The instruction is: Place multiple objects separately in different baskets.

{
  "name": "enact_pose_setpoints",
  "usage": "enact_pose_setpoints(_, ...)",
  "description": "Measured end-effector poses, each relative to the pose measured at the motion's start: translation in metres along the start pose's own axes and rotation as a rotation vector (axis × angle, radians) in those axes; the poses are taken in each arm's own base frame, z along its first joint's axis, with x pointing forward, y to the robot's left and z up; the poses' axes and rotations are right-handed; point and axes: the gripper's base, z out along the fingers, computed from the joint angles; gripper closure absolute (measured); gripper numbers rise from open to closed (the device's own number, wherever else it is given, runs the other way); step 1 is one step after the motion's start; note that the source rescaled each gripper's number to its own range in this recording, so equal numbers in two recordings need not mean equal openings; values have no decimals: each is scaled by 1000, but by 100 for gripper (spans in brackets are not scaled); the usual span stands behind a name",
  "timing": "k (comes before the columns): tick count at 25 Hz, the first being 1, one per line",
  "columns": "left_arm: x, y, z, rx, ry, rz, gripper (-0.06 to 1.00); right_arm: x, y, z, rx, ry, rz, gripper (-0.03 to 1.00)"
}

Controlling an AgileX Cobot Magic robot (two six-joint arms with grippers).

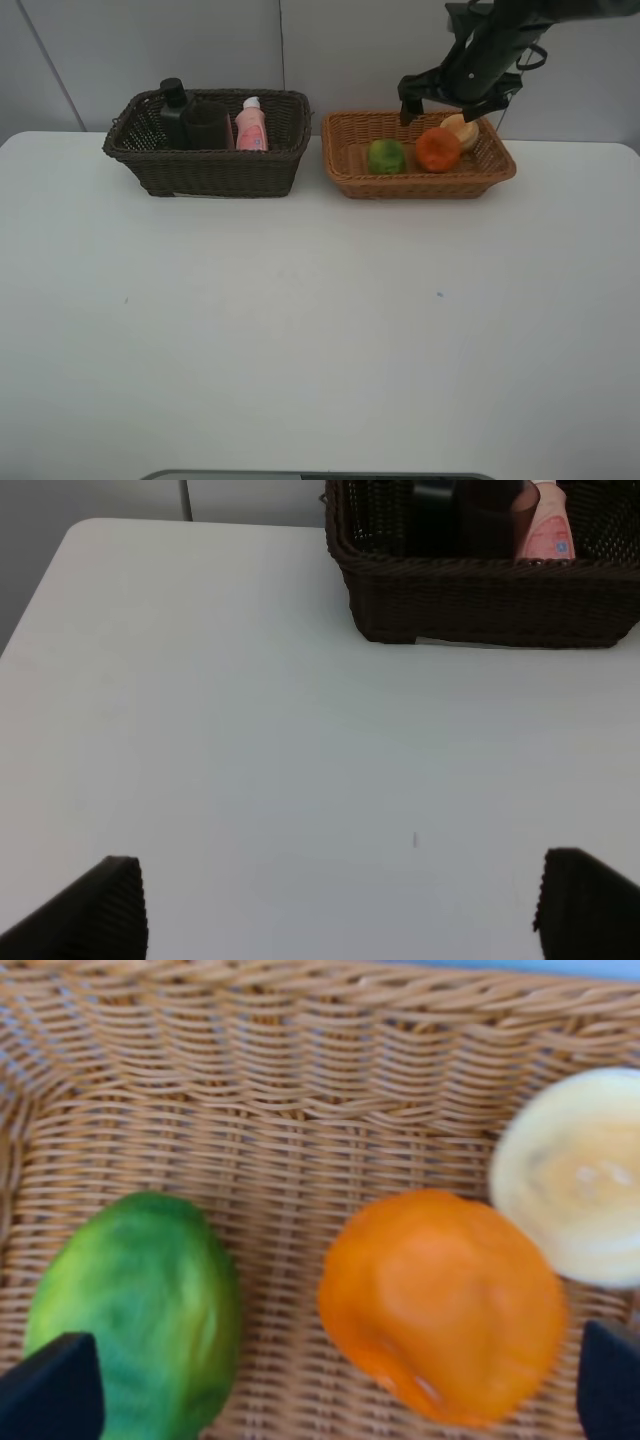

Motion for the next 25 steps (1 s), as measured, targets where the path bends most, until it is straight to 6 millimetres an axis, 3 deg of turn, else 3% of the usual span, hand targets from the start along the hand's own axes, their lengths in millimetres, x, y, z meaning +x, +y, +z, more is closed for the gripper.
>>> enact_pose_setpoints(6, 0, 0, 0, 0, 0, 0, -5, 40, -7, -56, -48, 17, 80, -3)
enact_pose_setpoints(12, 0, 0, 0, 0, 0, 0, -5, 92, -35, -115, -15, 12, 144, -3)
enact_pose_setpoints(25, 0, 0, 0, 0, 0, 0, -5, 188, -43, -294, 38, -206, 113, -3)
